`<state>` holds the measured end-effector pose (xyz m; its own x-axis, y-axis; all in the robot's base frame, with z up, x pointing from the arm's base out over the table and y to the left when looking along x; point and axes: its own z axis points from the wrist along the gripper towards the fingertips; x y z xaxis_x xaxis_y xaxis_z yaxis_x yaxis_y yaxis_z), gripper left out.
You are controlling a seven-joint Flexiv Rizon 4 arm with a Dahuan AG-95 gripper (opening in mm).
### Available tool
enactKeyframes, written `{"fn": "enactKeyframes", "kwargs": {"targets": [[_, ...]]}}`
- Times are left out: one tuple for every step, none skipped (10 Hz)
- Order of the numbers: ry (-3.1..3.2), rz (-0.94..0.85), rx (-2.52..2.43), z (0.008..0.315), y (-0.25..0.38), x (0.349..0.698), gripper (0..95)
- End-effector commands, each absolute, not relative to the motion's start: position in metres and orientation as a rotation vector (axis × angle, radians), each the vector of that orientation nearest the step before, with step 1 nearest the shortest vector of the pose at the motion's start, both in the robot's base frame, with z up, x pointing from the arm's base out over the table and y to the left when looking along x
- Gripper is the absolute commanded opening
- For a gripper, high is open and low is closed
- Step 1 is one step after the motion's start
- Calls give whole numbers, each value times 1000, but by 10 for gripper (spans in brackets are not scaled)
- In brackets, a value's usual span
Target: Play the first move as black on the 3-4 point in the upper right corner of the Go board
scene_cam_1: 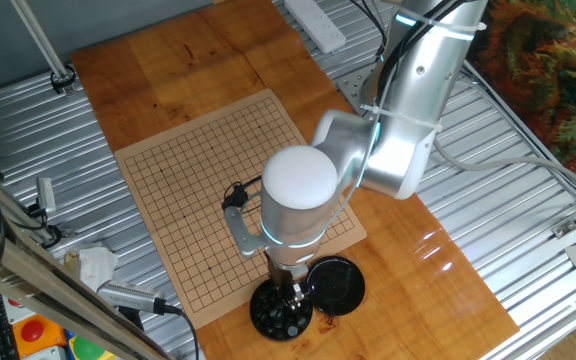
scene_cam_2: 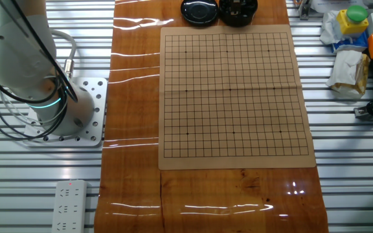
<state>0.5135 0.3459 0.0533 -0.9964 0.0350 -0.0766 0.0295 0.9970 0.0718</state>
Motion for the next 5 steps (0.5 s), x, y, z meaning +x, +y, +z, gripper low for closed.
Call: {"fn": "enactKeyframes", "kwargs": {"targets": [[3045,105,32,54,345,513,190],[3045,96,26,54,345,513,190],[3045,86,19,54,345,513,190],[3046,77,6,54,345,513,190],[3046,77,4,54,345,513,190]]}}
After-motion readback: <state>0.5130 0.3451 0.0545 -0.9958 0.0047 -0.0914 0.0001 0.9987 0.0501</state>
